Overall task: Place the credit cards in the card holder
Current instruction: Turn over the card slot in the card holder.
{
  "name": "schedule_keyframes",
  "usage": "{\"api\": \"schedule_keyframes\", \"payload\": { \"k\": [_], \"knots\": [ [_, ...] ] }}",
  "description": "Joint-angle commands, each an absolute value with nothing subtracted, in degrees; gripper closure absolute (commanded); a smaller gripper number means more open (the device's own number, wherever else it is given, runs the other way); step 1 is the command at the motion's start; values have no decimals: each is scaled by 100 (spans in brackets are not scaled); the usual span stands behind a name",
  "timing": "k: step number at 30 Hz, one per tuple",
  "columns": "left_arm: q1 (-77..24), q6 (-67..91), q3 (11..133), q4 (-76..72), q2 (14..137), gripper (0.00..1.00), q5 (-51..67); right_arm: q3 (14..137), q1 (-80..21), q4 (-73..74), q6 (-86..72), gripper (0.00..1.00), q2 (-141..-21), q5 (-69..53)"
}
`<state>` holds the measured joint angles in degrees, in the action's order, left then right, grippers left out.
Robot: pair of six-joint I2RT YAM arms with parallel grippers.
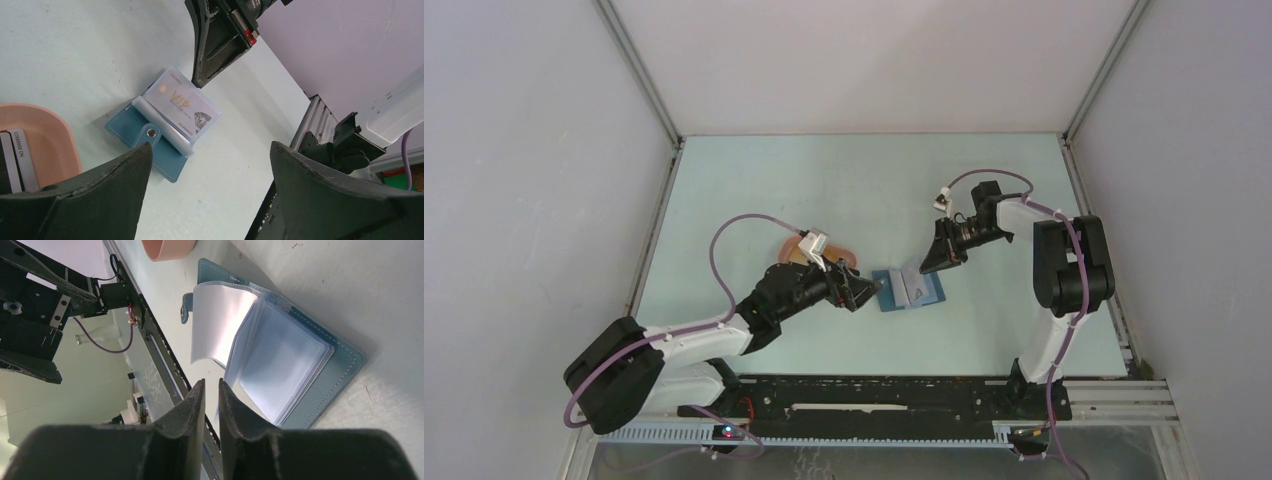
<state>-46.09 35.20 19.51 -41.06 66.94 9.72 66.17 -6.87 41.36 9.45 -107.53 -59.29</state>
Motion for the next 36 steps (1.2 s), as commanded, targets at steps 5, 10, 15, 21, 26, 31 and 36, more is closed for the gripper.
{"api": "schedule_keyframes", "payload": {
  "k": [5, 10, 15, 21, 26, 31, 36],
  "knots": [
    [-4593, 3577, 1905, -4303, 6720, 8, 1081, 6821, -668, 4191, 892, 81, -10804, -6015],
    [-4587, 3577, 1907, -4306, 6733, 8, 1088, 6841, -668, 4193, 912, 79, -10726, -5775],
    [-4593, 3577, 1912, -4303, 6753, 8, 1083, 6847, -675, 4171, 888, 64, -10702, -4956],
    [-4596, 3586, 1901, -4314, 6810, 9, 1088, 6847, -788, 4132, 870, 55, -10769, -4517],
    [-4589, 3586, 1869, -4333, 6785, 8, 1081, 6853, -826, 4138, 859, 54, -10869, -4471],
    [-4592, 3586, 1846, -4333, 6768, 8, 1074, 6873, -844, 4186, 877, 54, -10946, -4526],
    [-4595, 3586, 1837, -4342, 6763, 8, 1078, 6899, -900, 4231, 890, 55, -11019, -4552]
  ]
}}
